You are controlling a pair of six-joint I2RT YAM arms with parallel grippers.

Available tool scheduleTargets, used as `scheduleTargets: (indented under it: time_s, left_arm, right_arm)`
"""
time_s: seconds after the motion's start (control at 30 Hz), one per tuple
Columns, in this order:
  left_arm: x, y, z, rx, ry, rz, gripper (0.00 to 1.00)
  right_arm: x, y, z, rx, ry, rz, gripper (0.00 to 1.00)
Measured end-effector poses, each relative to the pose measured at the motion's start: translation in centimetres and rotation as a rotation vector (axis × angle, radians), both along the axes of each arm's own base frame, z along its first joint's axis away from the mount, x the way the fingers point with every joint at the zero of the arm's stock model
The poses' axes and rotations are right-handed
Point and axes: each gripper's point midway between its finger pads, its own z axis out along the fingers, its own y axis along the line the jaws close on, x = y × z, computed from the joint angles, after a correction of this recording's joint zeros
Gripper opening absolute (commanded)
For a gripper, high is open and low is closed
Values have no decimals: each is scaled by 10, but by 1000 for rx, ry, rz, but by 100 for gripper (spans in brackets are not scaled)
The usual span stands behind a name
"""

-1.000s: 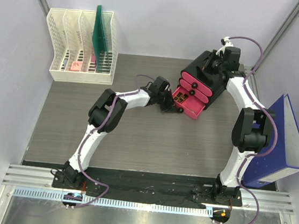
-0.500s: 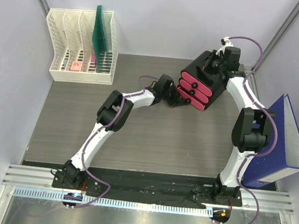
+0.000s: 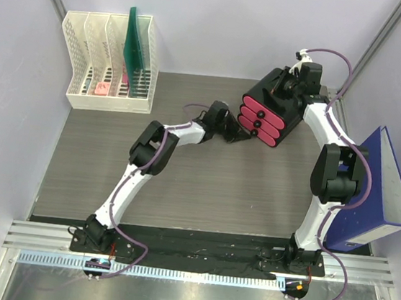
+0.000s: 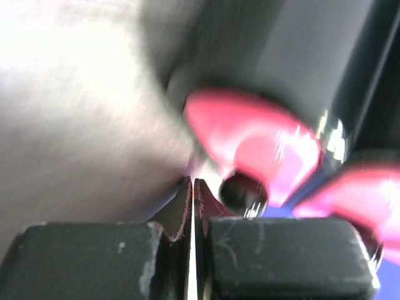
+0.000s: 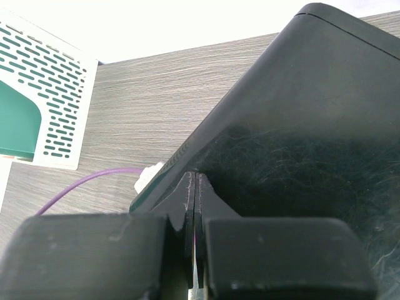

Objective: Organize the makeup

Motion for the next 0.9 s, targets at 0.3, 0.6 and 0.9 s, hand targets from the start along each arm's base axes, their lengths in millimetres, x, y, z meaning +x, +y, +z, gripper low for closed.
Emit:
scheduleTargets:
  time_s: [0.3, 0.6, 0.9]
  left_arm:
    - [-17, 47, 79, 37, -186, -68, 26]
    - [-27, 113, 244, 257, -614, -89, 96]
    - [-87, 195, 214, 601, -618, -142, 100]
  right_arm:
    - [-4, 0, 13, -2, -12, -7, 1]
    - [-19, -2, 22, -57, 69, -8, 2]
    - [-62, 79, 29, -157, 94, 171, 36]
